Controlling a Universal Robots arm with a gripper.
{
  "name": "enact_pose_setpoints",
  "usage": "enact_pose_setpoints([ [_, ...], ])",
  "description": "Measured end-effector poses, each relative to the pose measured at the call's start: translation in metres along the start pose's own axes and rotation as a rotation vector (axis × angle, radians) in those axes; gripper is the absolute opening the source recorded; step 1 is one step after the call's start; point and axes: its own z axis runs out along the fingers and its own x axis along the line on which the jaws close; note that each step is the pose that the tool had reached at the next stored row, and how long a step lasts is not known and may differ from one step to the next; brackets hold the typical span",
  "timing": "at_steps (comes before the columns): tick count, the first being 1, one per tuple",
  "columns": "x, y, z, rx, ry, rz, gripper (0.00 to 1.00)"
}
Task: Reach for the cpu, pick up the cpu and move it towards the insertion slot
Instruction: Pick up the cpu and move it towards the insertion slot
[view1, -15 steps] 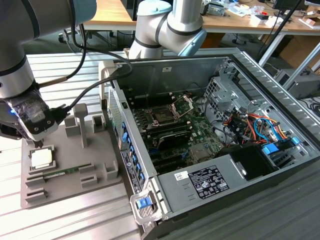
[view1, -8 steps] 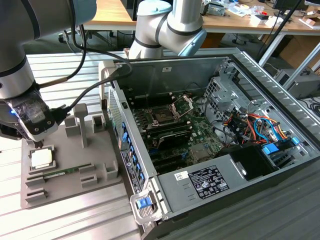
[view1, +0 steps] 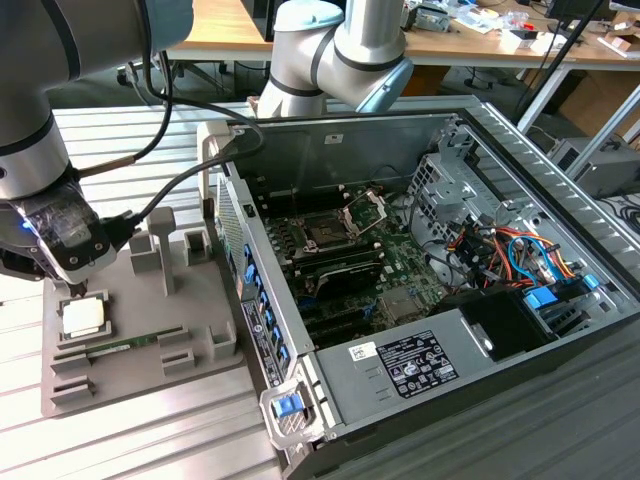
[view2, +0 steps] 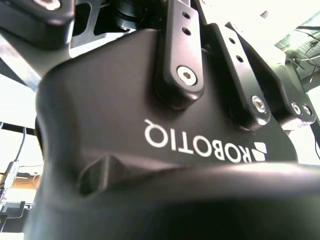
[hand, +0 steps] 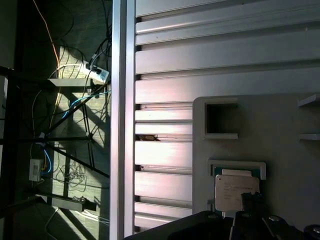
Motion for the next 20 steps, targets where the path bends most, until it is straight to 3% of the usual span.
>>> enact_pose_setpoints([
  [20, 0.0001, -0.0001, 0.0039, 0.0000, -0.0005, 0.000, 0.11],
])
